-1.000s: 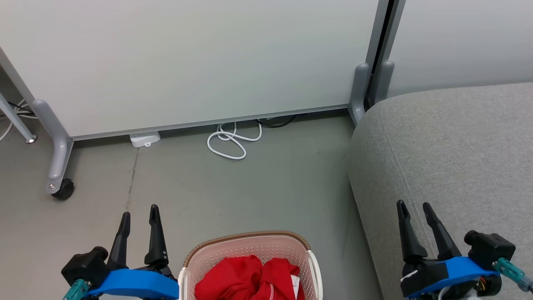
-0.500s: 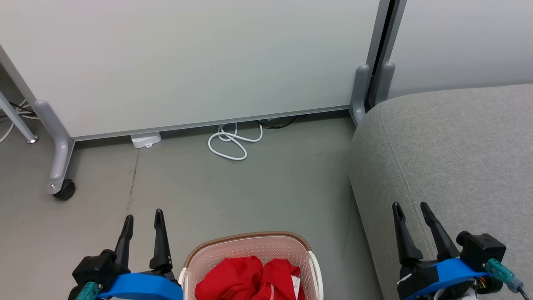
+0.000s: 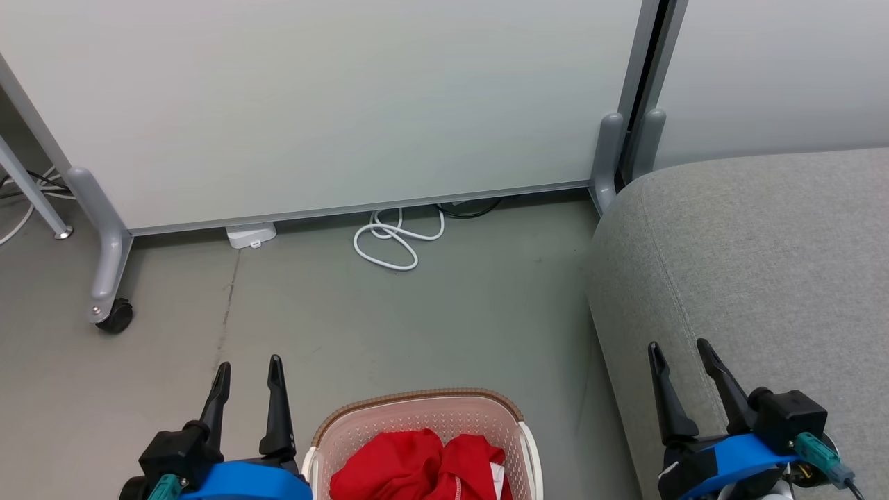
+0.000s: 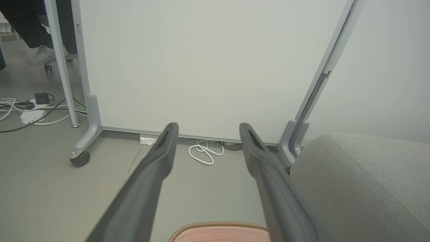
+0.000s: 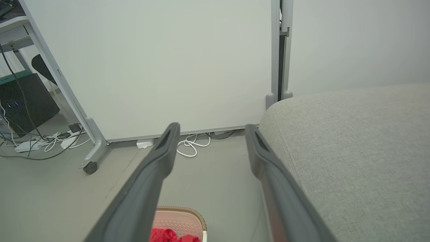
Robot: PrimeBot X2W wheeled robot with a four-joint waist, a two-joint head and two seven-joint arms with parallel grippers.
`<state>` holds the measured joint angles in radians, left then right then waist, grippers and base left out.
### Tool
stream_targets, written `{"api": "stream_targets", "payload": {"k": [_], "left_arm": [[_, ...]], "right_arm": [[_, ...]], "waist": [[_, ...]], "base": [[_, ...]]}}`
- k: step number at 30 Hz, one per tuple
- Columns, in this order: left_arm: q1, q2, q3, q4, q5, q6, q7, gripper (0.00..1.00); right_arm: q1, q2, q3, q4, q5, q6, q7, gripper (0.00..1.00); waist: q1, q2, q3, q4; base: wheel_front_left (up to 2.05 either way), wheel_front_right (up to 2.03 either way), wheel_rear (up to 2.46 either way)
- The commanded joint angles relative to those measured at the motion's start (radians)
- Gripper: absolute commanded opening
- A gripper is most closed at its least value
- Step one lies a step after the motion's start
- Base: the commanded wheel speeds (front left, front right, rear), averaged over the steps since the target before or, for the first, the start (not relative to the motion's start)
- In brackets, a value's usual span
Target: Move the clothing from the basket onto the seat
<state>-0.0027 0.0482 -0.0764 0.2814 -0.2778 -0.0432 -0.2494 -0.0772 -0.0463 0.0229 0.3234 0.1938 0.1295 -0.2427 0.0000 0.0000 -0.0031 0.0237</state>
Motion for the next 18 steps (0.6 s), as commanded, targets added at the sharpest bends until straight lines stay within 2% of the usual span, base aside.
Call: {"api": "stream_targets", "payload": {"k": [1, 7, 18], "left_arm": [[0.008, 0.003, -0.001, -0.001, 0.019, 0.005, -0.01, 1.0], [0.012, 0.004, -0.006, 0.003, 0.037, 0.008, -0.018, 1.0], [0.016, 0.003, -0.004, 0.009, -0.024, 0.018, -0.017, 1.0]], "right_arm": [[-0.011, -0.007, 0.002, 0.002, -0.021, 0.002, -0.007, 1.0], [-0.015, -0.007, 0.003, 0.01, -0.055, 0.002, -0.015, 1.0], [-0.016, -0.007, 0.0, 0.017, -0.049, 0.002, -0.014, 1.0]], "waist": [[0.0, 0.0, -0.001, 0.0], [0.0, 0.0, -0.003, 0.002], [0.0, 0.0, -0.01, 0.001]], "base": [[0.0, 0.0, 0.0], [0.0, 0.0, 0.0], [0.0, 0.0, 0.0]]}}
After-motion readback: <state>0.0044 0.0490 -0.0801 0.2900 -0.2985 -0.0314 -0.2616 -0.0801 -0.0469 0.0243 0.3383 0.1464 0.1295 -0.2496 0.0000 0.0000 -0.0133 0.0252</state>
